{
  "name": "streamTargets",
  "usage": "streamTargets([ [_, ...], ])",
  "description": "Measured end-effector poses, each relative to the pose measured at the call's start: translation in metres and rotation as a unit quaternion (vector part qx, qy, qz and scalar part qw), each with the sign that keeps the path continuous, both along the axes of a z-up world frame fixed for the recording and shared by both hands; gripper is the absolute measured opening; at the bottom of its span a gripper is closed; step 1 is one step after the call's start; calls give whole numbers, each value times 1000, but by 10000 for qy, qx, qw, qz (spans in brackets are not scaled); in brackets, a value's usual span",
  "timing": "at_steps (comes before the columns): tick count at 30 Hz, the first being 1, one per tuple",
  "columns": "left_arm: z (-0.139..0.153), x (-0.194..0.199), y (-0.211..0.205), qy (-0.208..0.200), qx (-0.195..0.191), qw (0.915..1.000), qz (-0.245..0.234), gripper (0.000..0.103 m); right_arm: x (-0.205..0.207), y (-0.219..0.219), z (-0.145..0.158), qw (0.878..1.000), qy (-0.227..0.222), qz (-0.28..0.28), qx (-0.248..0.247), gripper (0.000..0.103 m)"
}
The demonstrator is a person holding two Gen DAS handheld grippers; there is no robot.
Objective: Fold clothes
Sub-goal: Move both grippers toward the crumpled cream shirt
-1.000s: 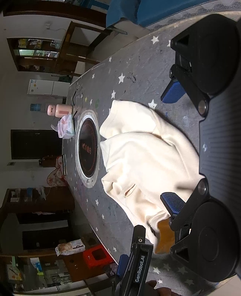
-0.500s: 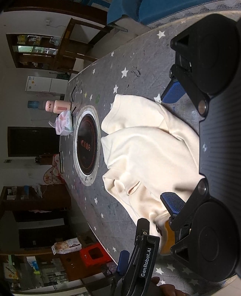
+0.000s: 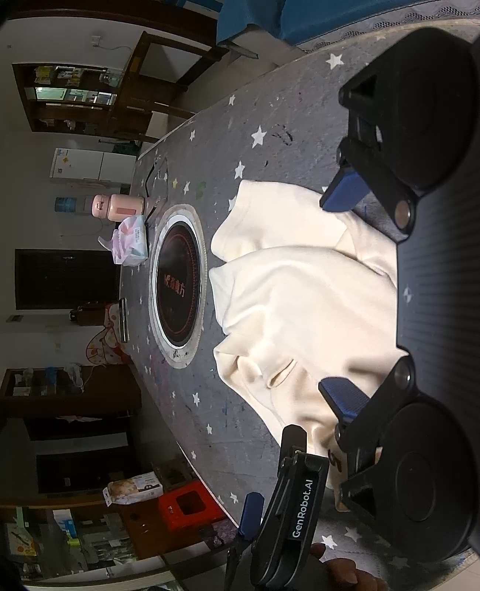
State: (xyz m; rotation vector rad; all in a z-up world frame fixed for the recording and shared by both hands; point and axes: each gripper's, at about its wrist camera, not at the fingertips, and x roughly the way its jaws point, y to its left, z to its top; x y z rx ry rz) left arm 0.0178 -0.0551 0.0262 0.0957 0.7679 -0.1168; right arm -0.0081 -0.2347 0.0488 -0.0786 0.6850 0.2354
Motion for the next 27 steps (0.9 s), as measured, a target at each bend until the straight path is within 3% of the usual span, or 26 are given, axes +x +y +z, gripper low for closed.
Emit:
streamTargets([
  [27, 5, 25, 7, -90, 1, 10000, 6, 101, 28, 10, 2, 9997, 32, 238, 43, 78],
])
